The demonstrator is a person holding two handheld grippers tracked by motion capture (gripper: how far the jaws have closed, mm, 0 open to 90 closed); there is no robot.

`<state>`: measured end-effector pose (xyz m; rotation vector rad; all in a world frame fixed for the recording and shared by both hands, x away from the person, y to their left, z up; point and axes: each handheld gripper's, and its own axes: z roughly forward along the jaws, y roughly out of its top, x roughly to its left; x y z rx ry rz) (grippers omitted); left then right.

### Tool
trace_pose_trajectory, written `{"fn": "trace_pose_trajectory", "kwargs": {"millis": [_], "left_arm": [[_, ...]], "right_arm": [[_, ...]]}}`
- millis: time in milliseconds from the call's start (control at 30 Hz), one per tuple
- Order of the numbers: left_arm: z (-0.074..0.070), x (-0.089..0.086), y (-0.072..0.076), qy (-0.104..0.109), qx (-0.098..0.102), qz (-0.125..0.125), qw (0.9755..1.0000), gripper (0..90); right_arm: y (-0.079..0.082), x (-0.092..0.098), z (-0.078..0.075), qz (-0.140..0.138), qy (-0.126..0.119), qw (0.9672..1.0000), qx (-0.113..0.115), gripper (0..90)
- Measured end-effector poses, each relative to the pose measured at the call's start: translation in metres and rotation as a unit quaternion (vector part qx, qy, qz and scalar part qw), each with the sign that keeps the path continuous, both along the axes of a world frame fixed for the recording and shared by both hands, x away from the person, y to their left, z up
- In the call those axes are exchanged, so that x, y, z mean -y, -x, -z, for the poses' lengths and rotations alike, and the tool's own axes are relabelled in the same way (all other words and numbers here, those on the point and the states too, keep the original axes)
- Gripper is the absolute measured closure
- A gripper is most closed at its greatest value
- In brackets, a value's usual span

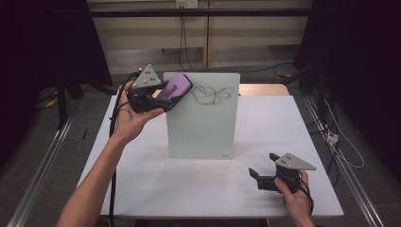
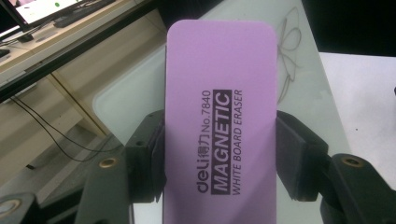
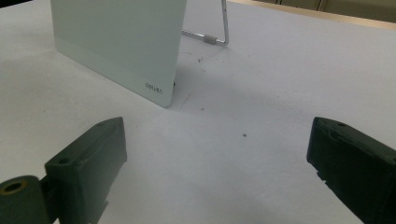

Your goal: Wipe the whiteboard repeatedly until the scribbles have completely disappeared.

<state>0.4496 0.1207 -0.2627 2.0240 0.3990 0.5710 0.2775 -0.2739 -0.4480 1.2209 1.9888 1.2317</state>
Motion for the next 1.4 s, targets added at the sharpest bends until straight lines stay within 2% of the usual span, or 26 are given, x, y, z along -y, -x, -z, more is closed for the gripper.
{"fn": "trace_pose_trajectory", "kwargs": {"millis": [133, 300, 700, 967, 1167, 1400], "left_arm": [[-0.002, 0.002, -0.002, 0.004, -0.002, 0.002, 1.0000, 41.3], [0.000, 0.003, -0.001, -0.001, -0.002, 0.003, 1.0000, 41.3], [0.016, 0.021, 0.008, -0.048, -0.014, 0.011, 0.9987, 41.3], [0.032, 0.028, 0.014, -0.062, -0.027, 0.026, 0.9974, 41.2], [0.045, 0.031, 0.019, -0.080, -0.038, 0.039, 0.9953, 41.2], [0.043, 0.031, 0.017, -0.081, -0.044, 0.042, 0.9949, 41.3]], "right_arm": [[0.000, 0.000, 0.000, -0.001, 0.000, 1.0000, -0.001, 4.9], [0.000, 0.000, 0.000, 0.000, -0.001, 1.0000, -0.001, 4.9], [0.000, -0.001, 0.000, -0.002, 0.001, 1.0000, -0.002, 5.0], [0.000, -0.001, 0.000, -0.001, -0.001, 1.0000, -0.001, 5.0], [0.000, -0.001, 0.000, -0.002, 0.001, 1.0000, -0.003, 5.0], [0.000, -0.001, 0.000, -0.002, 0.001, 1.0000, -0.003, 5.0]]}}
